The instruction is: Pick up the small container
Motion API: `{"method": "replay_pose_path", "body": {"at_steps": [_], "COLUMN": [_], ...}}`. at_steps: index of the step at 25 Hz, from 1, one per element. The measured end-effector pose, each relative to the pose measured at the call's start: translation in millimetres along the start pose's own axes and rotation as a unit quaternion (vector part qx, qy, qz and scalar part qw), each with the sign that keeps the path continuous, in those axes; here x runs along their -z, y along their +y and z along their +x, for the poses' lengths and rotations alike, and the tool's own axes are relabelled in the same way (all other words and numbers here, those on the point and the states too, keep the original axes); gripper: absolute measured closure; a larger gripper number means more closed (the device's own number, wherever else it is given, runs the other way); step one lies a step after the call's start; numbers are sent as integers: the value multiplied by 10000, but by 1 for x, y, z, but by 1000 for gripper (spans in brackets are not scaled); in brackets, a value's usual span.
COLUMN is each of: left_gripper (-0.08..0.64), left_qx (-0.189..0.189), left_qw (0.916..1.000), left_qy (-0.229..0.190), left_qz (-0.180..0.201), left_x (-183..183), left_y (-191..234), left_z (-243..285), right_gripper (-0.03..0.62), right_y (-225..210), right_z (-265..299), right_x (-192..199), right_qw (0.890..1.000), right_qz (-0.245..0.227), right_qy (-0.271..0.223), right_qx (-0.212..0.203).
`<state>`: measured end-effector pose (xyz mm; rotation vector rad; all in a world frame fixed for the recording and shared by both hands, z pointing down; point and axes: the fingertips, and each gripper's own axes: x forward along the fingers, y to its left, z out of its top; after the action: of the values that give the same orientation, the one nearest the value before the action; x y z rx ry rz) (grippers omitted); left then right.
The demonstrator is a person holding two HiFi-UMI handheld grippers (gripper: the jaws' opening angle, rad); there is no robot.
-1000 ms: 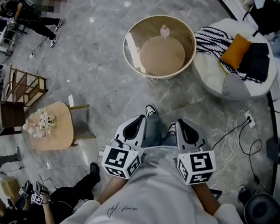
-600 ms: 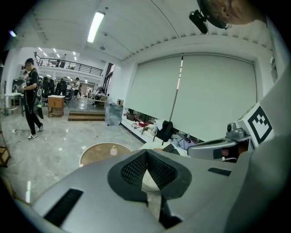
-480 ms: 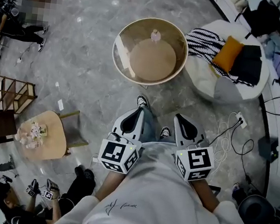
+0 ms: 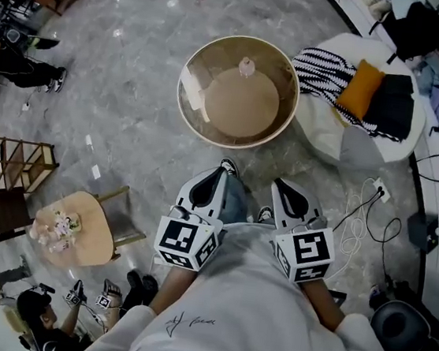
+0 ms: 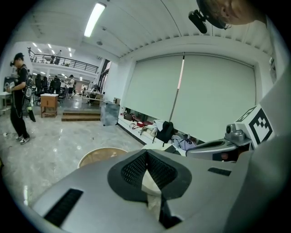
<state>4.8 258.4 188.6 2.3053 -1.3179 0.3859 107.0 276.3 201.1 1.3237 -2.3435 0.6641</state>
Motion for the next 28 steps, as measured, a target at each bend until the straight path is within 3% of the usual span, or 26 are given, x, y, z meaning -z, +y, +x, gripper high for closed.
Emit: {"method": "replay_pose_path", "body": {"at_steps": [13, 20, 28], "left_gripper": [555, 555, 555], "left_qx": [455, 770, 851], "left_qw": [9989, 9968, 9958], "left_qy": [-66, -118, -319], "left_qz": [76, 168, 82], "left_x": [-56, -76, -92], "left_y": [82, 115, 141], "left_z": [36, 53, 57], "right_gripper": [575, 575, 575], "right_y": [12, 1, 18], "right_z": [84, 110, 137], "right_x": [-64, -97, -123], "right_qw": [9997, 9982, 9986], "right_qz": [86, 91, -184], "right_qy": [-66, -261, -431], "right_qx": [208, 527, 262]}}
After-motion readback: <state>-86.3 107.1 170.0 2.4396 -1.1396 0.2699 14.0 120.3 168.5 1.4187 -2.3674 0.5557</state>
